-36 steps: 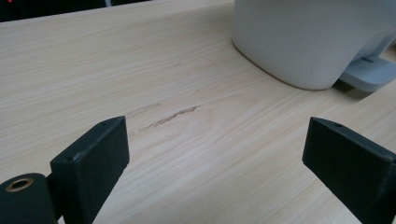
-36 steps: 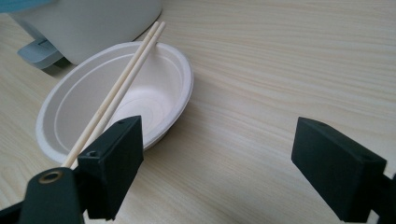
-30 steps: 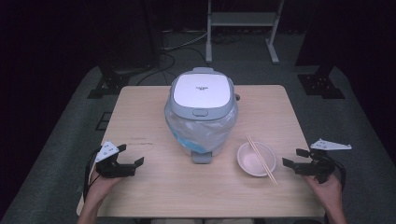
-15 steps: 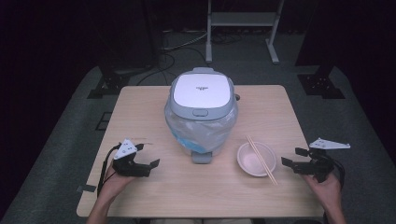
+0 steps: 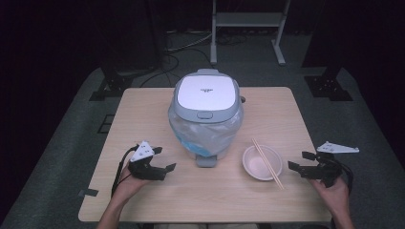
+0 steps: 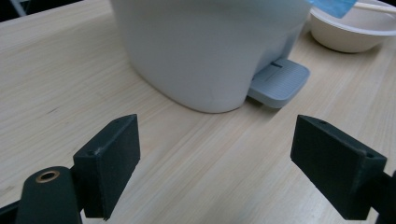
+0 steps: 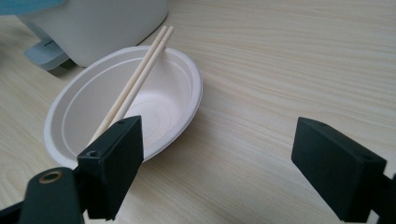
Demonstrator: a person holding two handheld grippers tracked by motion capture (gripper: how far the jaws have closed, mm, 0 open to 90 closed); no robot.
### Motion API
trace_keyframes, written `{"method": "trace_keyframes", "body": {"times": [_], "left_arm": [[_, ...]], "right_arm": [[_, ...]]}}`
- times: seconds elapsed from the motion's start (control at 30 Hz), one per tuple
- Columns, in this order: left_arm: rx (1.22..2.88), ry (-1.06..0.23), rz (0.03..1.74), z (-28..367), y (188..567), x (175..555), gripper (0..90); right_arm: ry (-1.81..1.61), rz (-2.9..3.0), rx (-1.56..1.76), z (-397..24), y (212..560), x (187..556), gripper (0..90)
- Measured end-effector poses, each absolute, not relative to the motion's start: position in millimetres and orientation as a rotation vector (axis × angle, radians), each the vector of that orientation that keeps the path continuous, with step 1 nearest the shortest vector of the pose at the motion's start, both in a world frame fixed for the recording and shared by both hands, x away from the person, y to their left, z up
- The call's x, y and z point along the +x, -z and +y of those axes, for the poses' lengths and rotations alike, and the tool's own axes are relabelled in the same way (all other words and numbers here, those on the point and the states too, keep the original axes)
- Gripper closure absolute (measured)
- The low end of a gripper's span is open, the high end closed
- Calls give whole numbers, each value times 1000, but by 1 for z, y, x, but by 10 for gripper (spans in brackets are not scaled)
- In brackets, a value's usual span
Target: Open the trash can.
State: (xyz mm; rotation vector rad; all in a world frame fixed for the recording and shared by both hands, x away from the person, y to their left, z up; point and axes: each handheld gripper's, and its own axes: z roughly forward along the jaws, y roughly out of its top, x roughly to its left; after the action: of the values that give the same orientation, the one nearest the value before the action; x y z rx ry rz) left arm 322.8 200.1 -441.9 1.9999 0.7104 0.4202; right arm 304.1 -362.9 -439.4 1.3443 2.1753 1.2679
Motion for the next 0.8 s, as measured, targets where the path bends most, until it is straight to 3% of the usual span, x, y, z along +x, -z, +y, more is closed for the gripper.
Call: {"method": "trace_keyframes", "body": {"times": [0.03,0.37,0.5,0.63,0.73,0.8], "left_arm": [[2003,-419,693,198,442,323,214],[2032,-391,654,175,445,325,233],[2045,-366,631,167,447,327,281],[2054,-347,606,160,448,328,433],[2055,-330,594,156,449,329,464],[2057,-303,591,153,451,330,532]], "right_arm": [[-1266,2176,1345,-363,440,304,154],[-1272,2171,1335,-363,438,303,154],[-1270,2176,1334,-362,438,304,154],[-1275,2175,1328,-362,438,303,154],[-1275,2175,1326,-362,438,303,154],[-1274,2181,1331,-361,438,304,154]]}}
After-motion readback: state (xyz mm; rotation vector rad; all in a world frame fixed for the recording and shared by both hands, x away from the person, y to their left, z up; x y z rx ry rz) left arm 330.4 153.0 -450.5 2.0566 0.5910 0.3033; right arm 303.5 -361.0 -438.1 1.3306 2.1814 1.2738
